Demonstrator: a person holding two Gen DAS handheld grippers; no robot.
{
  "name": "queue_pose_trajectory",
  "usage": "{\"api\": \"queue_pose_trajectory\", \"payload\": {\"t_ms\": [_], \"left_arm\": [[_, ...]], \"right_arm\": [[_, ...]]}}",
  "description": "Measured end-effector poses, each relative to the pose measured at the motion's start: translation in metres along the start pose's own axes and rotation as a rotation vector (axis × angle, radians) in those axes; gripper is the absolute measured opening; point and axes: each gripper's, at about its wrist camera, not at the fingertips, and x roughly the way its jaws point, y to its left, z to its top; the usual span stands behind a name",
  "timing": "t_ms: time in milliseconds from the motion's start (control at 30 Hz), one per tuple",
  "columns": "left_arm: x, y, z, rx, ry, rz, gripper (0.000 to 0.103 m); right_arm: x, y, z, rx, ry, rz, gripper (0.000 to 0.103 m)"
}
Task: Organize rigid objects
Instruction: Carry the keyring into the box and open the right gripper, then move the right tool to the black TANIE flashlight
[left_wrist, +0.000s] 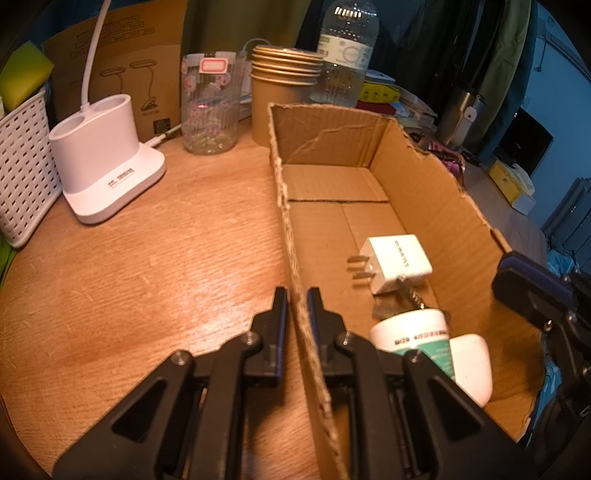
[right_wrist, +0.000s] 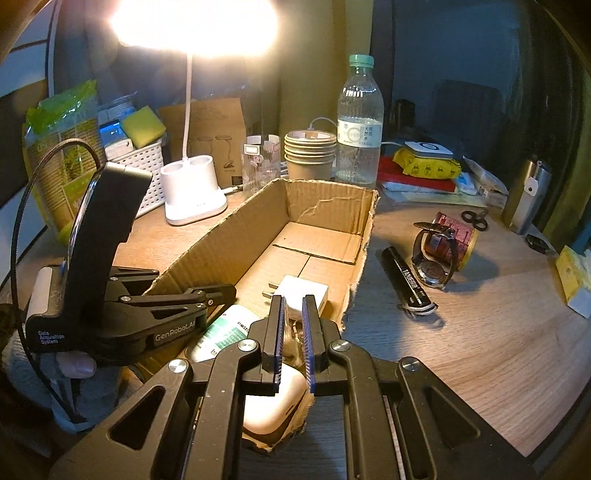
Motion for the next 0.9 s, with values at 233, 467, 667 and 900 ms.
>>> {"api": "queue_pose_trajectory", "payload": {"t_ms": [233,467,667,900], "left_arm": [[0.000,0.000,0.000,0.000,0.000,0.000,0.012],[0.000,0.000,0.000,0.000,0.000,0.000,0.012],[0.000,0.000,0.000,0.000,0.000,0.000,0.012],[0.000,0.000,0.000,0.000,0.000,0.000,0.012]], "right_arm": [[-0.008,-0.009,0.002,0.024,-0.022,-0.008,0.010],[-0.016,-0.024,0.004,0.059,-0.041,-0.035,0.011],[-0.016,-0.036,0.004,0.084,-0.043,-0.061,0.017],[-0.012,-0.051,0.001,0.115,-0.039,-0.083,0.022]]}}
